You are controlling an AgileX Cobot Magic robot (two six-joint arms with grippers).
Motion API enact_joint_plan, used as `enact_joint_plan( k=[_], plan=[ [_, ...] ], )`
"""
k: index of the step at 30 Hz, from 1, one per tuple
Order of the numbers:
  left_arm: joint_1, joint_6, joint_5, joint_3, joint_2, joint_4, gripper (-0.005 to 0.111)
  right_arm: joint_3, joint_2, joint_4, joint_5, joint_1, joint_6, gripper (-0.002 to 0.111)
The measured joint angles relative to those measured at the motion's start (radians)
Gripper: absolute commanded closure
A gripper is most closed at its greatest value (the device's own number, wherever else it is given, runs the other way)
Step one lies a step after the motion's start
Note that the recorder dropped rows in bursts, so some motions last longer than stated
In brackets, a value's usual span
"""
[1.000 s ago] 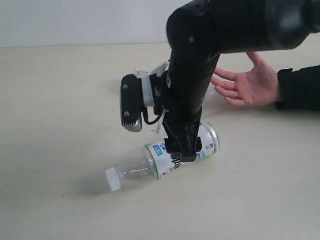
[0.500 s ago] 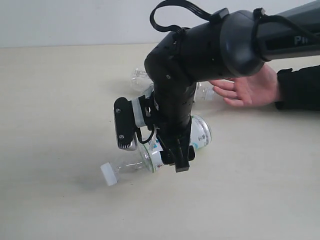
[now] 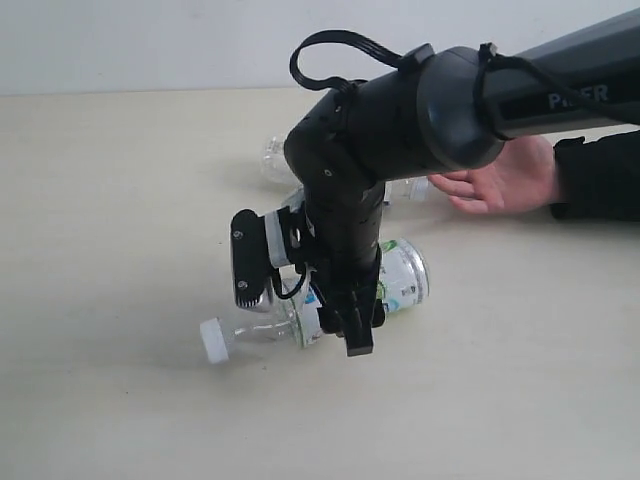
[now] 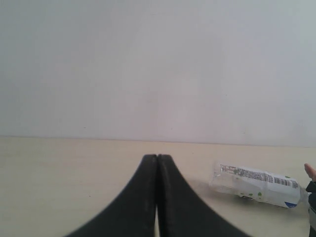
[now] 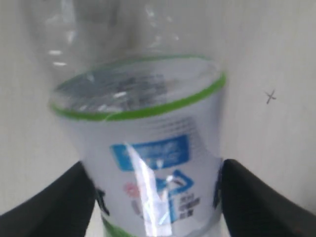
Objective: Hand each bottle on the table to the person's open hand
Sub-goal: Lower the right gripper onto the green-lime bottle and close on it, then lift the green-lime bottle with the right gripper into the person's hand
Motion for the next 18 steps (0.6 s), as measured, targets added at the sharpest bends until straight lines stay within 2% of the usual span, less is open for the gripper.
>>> enact_joint_plan(
  k=[4, 6, 12, 18],
  plan=[
    [0.000, 0.000, 0.000, 0.000, 0.000, 0.000, 0.107, 0.000, 0.000, 0.002, -0.002, 0.000, 0.087, 0.095],
    [0.000, 0.000, 0.000, 0.000, 0.000, 0.000, 0.107, -0.002, 0.000, 0.002, 0.001, 0.000, 0.109, 0.108],
    [0.000, 0.000, 0.000, 0.000, 0.000, 0.000, 0.107, -0.002, -0.017, 0.005, 0.075, 0.000, 0.185, 0.108],
    [0.000, 0.000, 0.000, 0.000, 0.000, 0.000, 0.107, -0.002, -0.182, 0.025, 0.194, 0.000, 0.337, 0.108]
  ],
)
